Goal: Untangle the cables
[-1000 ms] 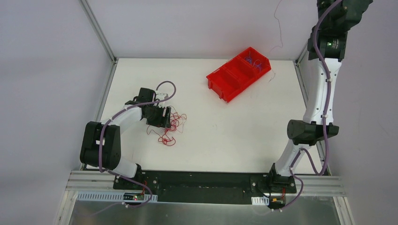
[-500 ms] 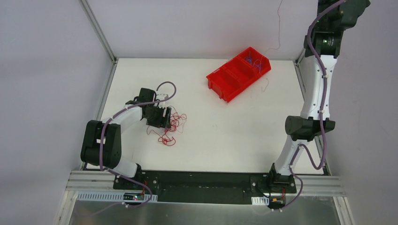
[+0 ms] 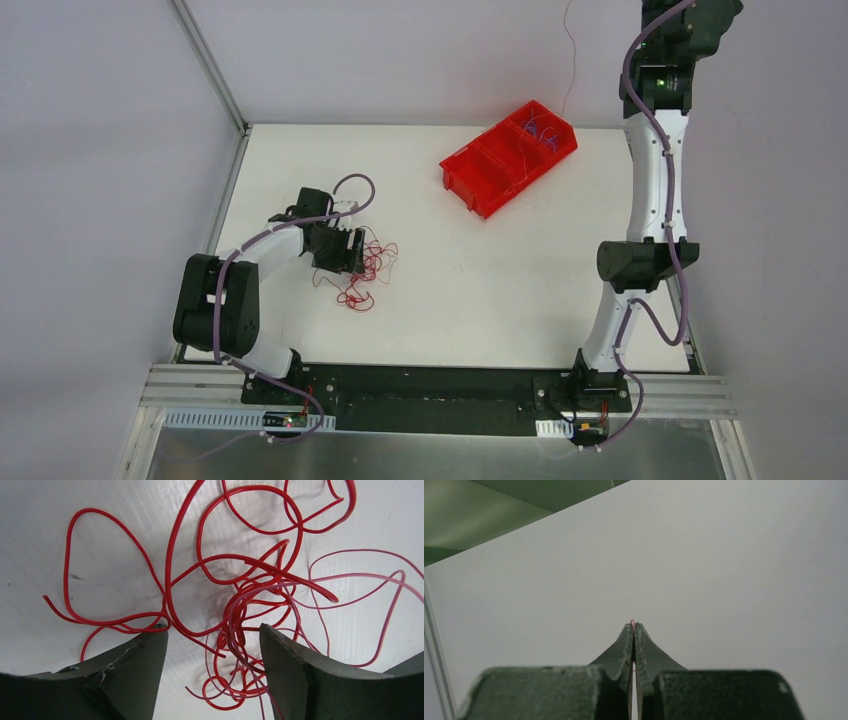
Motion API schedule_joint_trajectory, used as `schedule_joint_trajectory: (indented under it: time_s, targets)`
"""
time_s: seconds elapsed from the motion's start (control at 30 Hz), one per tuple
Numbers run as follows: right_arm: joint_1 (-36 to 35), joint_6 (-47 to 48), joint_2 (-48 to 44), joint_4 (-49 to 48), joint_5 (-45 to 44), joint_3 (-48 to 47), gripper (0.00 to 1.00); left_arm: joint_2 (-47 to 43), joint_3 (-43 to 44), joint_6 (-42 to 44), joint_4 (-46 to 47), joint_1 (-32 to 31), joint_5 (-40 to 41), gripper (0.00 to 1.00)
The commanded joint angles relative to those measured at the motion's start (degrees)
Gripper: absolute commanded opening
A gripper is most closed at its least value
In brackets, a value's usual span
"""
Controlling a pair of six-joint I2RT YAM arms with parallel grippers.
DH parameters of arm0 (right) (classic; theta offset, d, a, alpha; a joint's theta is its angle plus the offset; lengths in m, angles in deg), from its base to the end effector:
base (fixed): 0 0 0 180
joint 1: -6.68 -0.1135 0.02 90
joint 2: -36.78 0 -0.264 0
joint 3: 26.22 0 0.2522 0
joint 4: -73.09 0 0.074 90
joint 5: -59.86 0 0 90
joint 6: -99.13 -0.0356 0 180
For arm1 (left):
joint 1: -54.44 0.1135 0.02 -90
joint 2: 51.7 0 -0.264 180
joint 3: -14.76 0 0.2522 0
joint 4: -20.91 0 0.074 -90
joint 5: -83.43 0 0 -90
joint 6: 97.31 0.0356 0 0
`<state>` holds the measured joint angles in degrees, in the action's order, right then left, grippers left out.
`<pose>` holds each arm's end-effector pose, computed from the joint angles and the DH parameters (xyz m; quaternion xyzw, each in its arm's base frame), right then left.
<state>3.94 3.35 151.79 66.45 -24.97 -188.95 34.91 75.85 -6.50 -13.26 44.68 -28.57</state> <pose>0.3645 0.0207 0.6283 -0.0348 0.3067 0.0844 0.9474 0.2796 -0.0616 0.1760 0.1369 0.9389 -0.2036 0.2415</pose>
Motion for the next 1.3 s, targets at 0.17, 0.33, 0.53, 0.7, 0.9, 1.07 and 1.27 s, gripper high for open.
schedule_joint_trajectory:
  time_s: [0.17, 0.33, 0.53, 0.7, 0.9, 1.07, 1.27]
  targets:
    - [-0.95, 3.05, 2.05, -5.78, -0.37, -3.21, 0.00, 1.57, 1.91, -0.22, -0.06, 0.00, 0.11, 0.69]
    - [-1.08, 2.24, 3.97, -5.78, 0.33, -1.94, 0.00, 1.55, 1.62, -0.33, -0.08, 0.09, 0.20, 0.70]
    - [-2.04, 1.17, 5.97, -5.53, 1.66, 0.63, 0.00, 1.79, 1.61, -0.50, -0.10, 0.60, 0.58, 0.70]
    - [-2.85, -0.06, 5.69, -5.26, 2.78, 3.67, 0.00, 1.82, 1.21, -0.44, -0.01, 1.05, 0.64, 0.70]
    - [-3.32, -2.15, 3.92, -3.55, 3.65, 9.19, 0.00, 2.17, 1.26, -0.30, 0.01, 1.23, 0.65, 0.70]
    - [-3.24, -2.99, 0.30, -3.39, 4.33, 21.30, 0.00, 1.92, 1.06, -0.53, 0.11, 1.54, 0.55, 0.70]
    - [-2.95, -5.01, -5.26, -3.36, 5.26, 36.36, 0.00, 2.21, 1.20, -0.61, 0.16, 1.76, 0.53, 0.70]
